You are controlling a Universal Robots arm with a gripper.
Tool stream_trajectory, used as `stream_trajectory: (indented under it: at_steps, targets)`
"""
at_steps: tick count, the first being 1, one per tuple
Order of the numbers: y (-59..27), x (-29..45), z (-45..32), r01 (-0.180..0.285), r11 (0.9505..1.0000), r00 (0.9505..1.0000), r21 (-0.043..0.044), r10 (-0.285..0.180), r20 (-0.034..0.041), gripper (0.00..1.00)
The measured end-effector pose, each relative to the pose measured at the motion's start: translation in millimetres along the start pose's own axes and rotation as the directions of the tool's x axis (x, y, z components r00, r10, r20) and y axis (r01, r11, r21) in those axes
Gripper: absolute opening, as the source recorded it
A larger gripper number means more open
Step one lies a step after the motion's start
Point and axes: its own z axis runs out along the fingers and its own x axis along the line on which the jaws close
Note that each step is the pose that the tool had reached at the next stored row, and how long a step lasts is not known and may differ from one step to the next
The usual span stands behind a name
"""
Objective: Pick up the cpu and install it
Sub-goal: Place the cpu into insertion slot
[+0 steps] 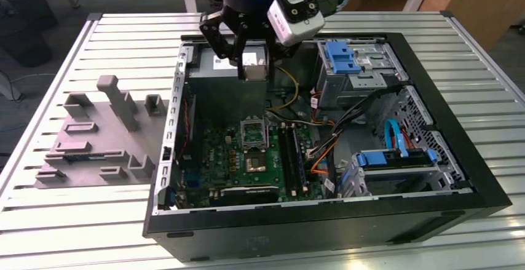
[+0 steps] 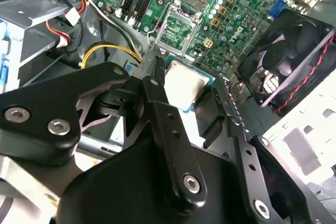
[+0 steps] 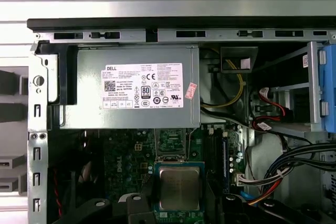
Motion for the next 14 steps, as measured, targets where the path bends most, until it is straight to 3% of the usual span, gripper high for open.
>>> stream_trajectory:
  at_steps: [14]
  targets:
    - [-7.7, -0.2, 16.5, 0.011, 0.9999, 0.9999, 0.0017, -0.011, -0.0057, 0.47]
